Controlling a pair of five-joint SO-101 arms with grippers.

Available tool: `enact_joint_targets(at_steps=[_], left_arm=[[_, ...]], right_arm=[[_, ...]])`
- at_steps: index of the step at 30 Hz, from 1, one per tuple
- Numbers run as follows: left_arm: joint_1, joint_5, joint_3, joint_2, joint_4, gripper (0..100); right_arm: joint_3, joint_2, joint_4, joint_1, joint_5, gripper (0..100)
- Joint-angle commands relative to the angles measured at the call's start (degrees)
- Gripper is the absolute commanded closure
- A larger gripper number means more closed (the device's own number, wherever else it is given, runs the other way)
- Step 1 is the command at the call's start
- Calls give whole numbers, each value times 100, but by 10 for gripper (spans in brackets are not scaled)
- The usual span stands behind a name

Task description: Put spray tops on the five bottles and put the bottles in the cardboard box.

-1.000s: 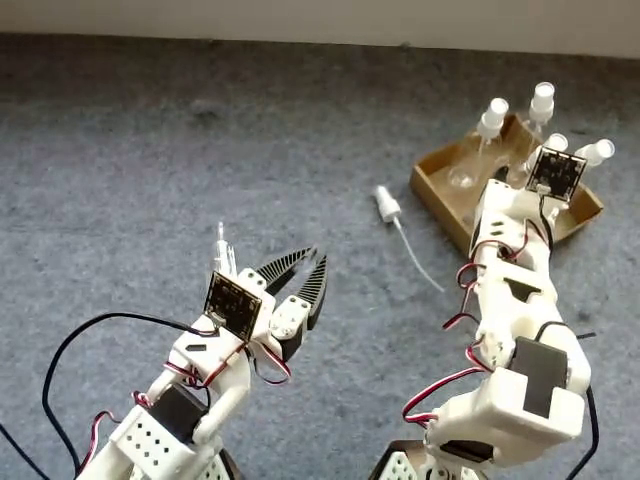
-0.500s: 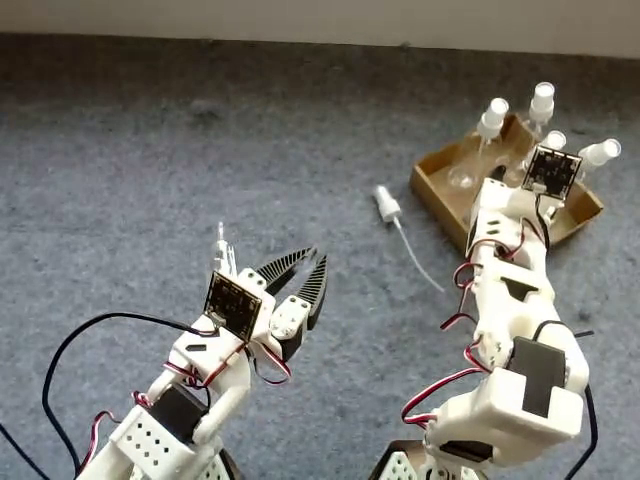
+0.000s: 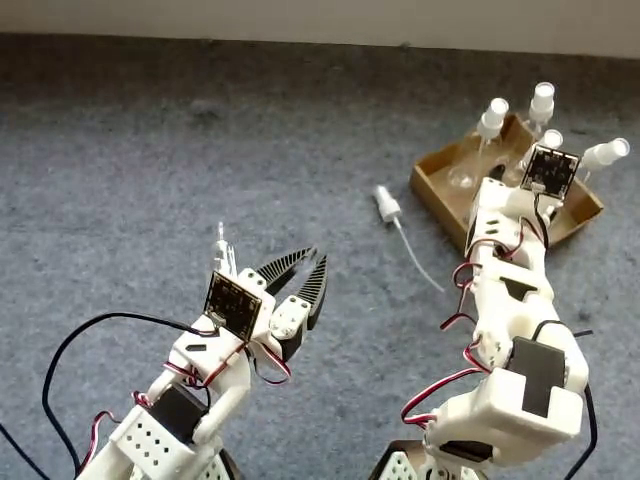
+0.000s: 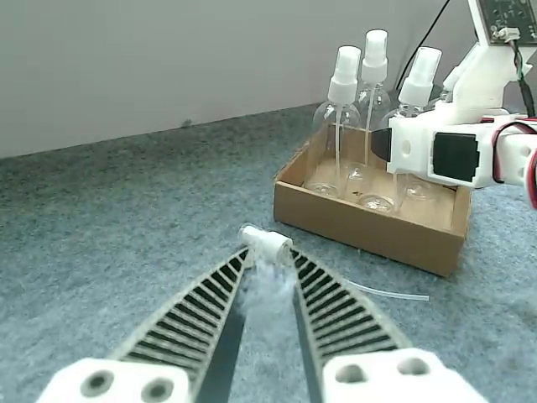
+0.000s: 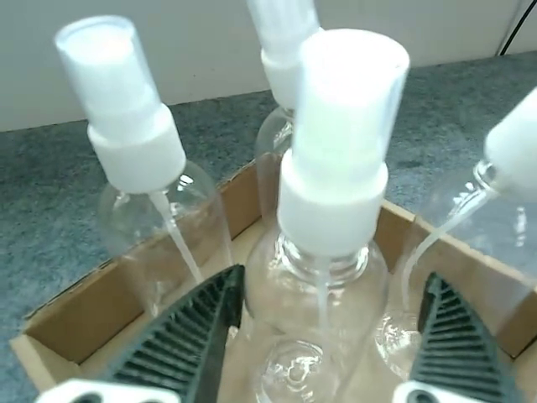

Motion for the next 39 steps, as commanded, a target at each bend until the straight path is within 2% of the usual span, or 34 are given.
enact_joint_targets(at_steps=[1,34,39], left_arm=[[-92,53,145,-48,-97,994],[-92,44,145,-31,-97,994],[-92,44,145,-22,-97,994]], right_arm=[[-295,-110,-127,-57,-9,687],[-338,-119,-92,-48,0,687],[-338,-119,-92,-48,413,687]])
